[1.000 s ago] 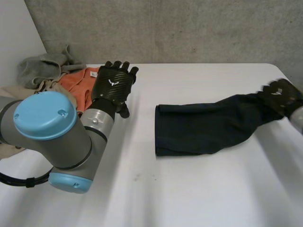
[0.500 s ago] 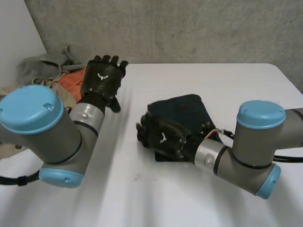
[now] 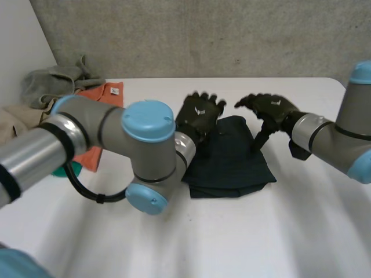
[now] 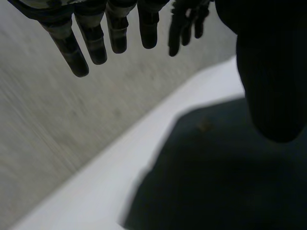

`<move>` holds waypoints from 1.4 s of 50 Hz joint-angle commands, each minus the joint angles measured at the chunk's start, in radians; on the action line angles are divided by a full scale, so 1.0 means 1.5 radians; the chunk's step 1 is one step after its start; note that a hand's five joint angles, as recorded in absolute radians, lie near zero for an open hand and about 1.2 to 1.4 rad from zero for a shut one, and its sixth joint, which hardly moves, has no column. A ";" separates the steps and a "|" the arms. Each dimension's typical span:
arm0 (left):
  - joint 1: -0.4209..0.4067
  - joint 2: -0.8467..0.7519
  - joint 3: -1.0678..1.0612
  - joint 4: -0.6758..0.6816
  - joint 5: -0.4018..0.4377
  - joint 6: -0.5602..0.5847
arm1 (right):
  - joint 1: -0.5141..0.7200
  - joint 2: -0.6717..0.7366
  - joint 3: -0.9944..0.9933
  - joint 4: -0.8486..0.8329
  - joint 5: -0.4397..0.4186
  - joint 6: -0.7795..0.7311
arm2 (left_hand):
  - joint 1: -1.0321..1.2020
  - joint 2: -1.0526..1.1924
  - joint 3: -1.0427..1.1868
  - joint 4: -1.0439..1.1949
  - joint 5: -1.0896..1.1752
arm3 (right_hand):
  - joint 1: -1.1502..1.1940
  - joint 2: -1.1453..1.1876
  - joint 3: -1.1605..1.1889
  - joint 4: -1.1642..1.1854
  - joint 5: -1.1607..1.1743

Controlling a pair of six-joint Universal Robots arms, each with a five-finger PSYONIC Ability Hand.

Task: Fold the laundry.

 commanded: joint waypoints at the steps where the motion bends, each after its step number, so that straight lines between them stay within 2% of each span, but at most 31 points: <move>1: 0.004 -0.081 0.061 -0.095 -0.041 -0.006 | 0.013 0.115 -0.083 0.057 0.003 -0.014 | 0.030 0.025 0.022 0.026 0.013 | -0.018 -0.028 -0.024 -0.039 -0.044; 7: 0.005 -0.118 0.100 -0.176 -0.059 0.016 | 0.031 0.167 -0.102 0.064 0.055 -0.089 | 0.030 0.025 0.022 0.026 0.013 | -0.018 -0.028 -0.024 -0.039 -0.044; 10: 0.005 -0.122 0.105 -0.182 -0.062 0.043 | 0.039 0.174 -0.104 0.066 0.086 -0.147 | 0.028 0.023 0.020 0.024 0.011 | -0.018 -0.028 -0.024 -0.039 -0.044; 14: 0.004 -0.114 0.102 -0.180 -0.062 0.054 | 0.043 0.169 -0.100 0.067 0.100 -0.183 | 0.022 0.018 0.014 0.018 0.005 | -0.018 -0.028 -0.024 -0.039 -0.044; 20: 0.005 -0.045 0.094 -0.179 -0.057 0.047 | 0.043 0.116 -0.090 0.062 0.099 -0.145 | 0.001 -0.004 -0.008 -0.003 -0.016 | -0.018 -0.028 -0.024 -0.039 -0.044; 24: 0.008 0.025 0.068 -0.175 -0.053 0.042 | 0.030 0.027 -0.039 0.020 0.098 -0.028 | -0.009 -0.014 -0.018 -0.013 -0.026 | -0.018 -0.028 -0.024 -0.039 -0.044; 27: 0.012 0.093 0.028 -0.163 -0.027 0.035 | 0.005 -0.027 0.022 -0.025 0.098 0.038 | -0.013 -0.018 -0.022 -0.017 -0.030 | -0.018 -0.028 -0.024 -0.039 -0.044; 30: 0.031 0.156 -0.040 -0.146 0.029 0.026 | -0.038 -0.074 0.094 -0.056 0.095 0.084 | -0.013 -0.018 -0.022 -0.017 -0.030 | -0.018 -0.028 -0.024 -0.039 -0.044; 32: 0.049 0.206 -0.099 -0.138 0.087 0.020 | -0.052 -0.085 0.122 -0.059 0.087 0.097 | -0.011 -0.016 -0.020 -0.015 -0.028 | -0.018 -0.028 -0.024 -0.039 -0.044; 33: 0.058 0.246 -0.140 -0.135 0.135 0.015 | -0.058 -0.089 0.150 -0.058 0.081 0.102 | -0.011 -0.016 -0.020 -0.015 -0.028 | -0.018 -0.028 -0.024 -0.039 -0.044; 36: 0.069 0.293 -0.197 -0.129 0.212 0.005 | -0.057 -0.085 0.197 -0.058 0.057 0.096 | -0.009 -0.014 -0.018 -0.013 -0.026 | -0.018 -0.028 -0.024 -0.039 -0.044; 37: 0.079 0.316 -0.233 -0.123 0.258 0.001 | -0.058 -0.082 0.208 -0.058 0.049 0.094 | -0.009 -0.014 -0.018 -0.013 -0.026 | -0.018 -0.028 -0.024 -0.039 -0.044; 41: 0.103 0.354 -0.305 -0.104 0.337 0.000 | -0.058 -0.045 0.246 -0.069 0.013 0.062 | -0.005 -0.010 -0.014 -0.009 -0.022 | -0.018 -0.028 -0.024 -0.039 -0.044; 45: 0.108 0.370 -0.341 -0.088 0.357 -0.001 | -0.056 -0.004 0.243 -0.078 -0.017 0.037 | -0.007 -0.012 -0.016 -0.011 -0.024 | -0.018 -0.028 -0.024 -0.039 -0.044; 55: 0.105 0.378 -0.359 -0.079 0.356 -0.001 | -0.041 0.052 0.206 -0.118 -0.017 0.032 | -0.005 -0.010 -0.014 -0.009 -0.022 | -0.018 -0.028 -0.024 -0.039 -0.044; 58: 0.105 0.381 -0.360 -0.078 0.357 -0.001 | -0.034 0.057 0.200 -0.128 -0.017 0.034 | -0.005 -0.010 -0.014 -0.009 -0.022 | 0.104 0.094 0.098 0.083 0.077; 60: 0.105 0.382 -0.360 -0.078 0.356 -0.001 | -0.030 0.058 0.195 -0.147 -0.017 0.044 | -0.005 -0.010 -0.014 -0.009 -0.022 | 0.429 0.419 0.424 0.409 0.403; 63: 0.105 0.382 -0.360 -0.078 0.356 -0.001 | -0.025 0.058 0.190 -0.172 -0.017 0.074 | -0.003 -0.008 -0.012 -0.007 -0.020 | 0.683 0.673 0.677 0.662 0.657; 64: 0.105 0.382 -0.360 -0.078 0.356 -0.001 | -0.023 0.057 0.188 -0.176 -0.018 0.085 | -0.001 -0.006 -0.010 -0.005 -0.018 | 0.684 0.673 0.678 0.663 0.657; 65: 0.105 0.382 -0.360 -0.078 0.356 -0.001 | -0.021 0.056 0.184 -0.178 -0.022 0.097 | -0.001 -0.006 -0.010 -0.005 -0.018 | 0.668 0.658 0.662 0.647 0.642; 67: 0.105 0.383 -0.360 -0.078 0.356 -0.002 | -0.016 0.056 0.170 -0.177 -0.020 0.113 | -0.001 -0.006 -0.010 -0.005 -0.018 | 0.459 0.449 0.454 0.439 0.433; 68: 0.105 0.384 -0.360 -0.078 0.356 -0.002 | -0.015 0.056 0.164 -0.176 -0.018 0.118 | -0.001 -0.006 -0.010 -0.005 -0.018 | 0.302 0.291 0.296 0.281 0.275; 69: 0.105 0.384 -0.360 -0.078 0.356 -0.001 | -0.010 0.056 0.160 -0.176 -0.016 0.126 | 0.001 -0.004 -0.008 -0.003 -0.016 | 0.042 0.032 0.037 0.021 0.016; 70: 0.105 0.384 -0.360 -0.078 0.356 -0.002 | -0.008 0.056 0.159 -0.176 -0.016 0.127 | 0.001 -0.004 -0.008 -0.003 -0.016 | 0.020 0.010 0.015 0.000 -0.006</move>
